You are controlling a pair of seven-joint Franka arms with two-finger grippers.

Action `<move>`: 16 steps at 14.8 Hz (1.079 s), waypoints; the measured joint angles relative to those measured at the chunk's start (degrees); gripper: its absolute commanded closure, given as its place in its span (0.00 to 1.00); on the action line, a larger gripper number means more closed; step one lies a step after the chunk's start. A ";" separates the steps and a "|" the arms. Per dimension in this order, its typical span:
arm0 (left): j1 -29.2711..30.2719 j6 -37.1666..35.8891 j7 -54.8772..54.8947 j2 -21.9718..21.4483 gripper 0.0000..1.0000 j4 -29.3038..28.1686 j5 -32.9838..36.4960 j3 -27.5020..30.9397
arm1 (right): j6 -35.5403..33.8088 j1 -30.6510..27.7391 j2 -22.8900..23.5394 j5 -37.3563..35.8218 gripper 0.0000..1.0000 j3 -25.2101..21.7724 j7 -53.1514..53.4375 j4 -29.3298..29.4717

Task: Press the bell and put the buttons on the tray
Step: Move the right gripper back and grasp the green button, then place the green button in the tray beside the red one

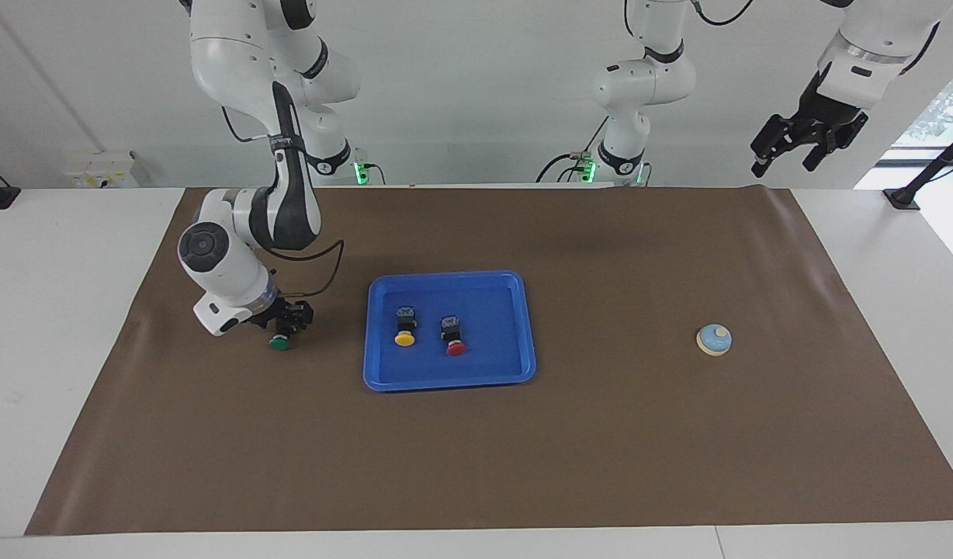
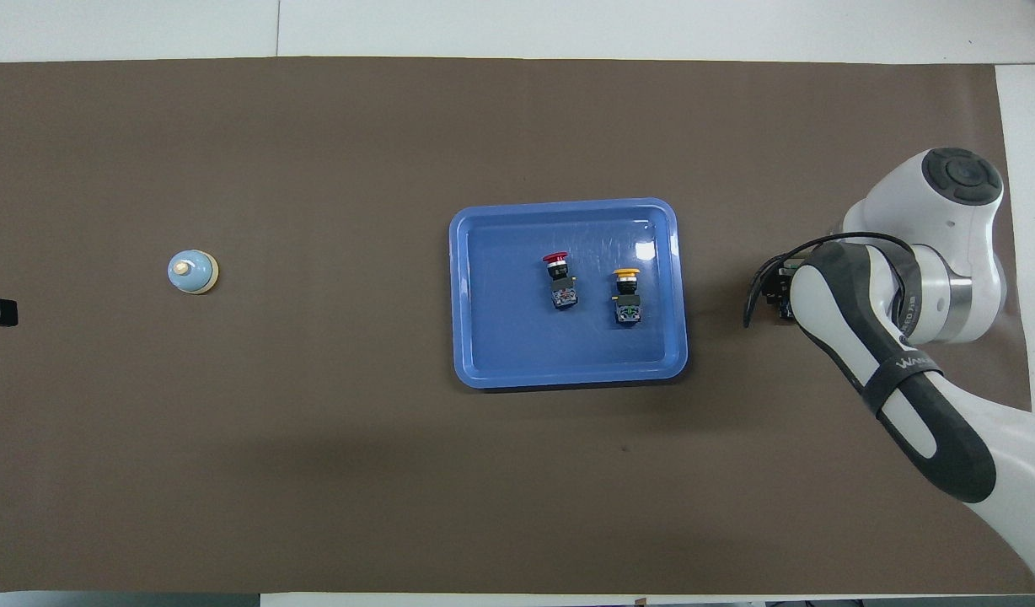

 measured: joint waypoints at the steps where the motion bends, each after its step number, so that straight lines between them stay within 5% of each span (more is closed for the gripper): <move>1: 0.00 0.00 0.00 0.00 0.00 0.00 0.00 0.00 | 0.20 0.00 0.00 0.00 0.48 0.00 0.00 -0.46; 3: 0.00 0.00 0.00 0.00 0.00 0.00 0.00 0.00 | 0.38 0.00 -0.01 0.01 0.91 0.00 0.00 -0.80; 4: 0.00 0.00 0.00 0.00 0.00 0.00 0.00 0.00 | 0.42 0.00 -0.02 0.01 1.00 0.01 0.00 -0.81; 9: 0.00 0.00 0.00 0.00 0.00 0.00 0.00 0.00 | 0.00 2.43 -0.38 0.01 1.00 0.27 -1.30 0.19; 13: 0.00 0.00 0.00 0.00 0.00 0.00 0.00 0.00 | -10.36 10.71 -1.34 0.28 1.00 0.51 1.40 11.18; 16: 0.00 0.00 0.00 0.00 0.00 0.00 0.00 0.00 | -12.04 19.88 -0.71 3.70 1.00 0.77 12.38 17.47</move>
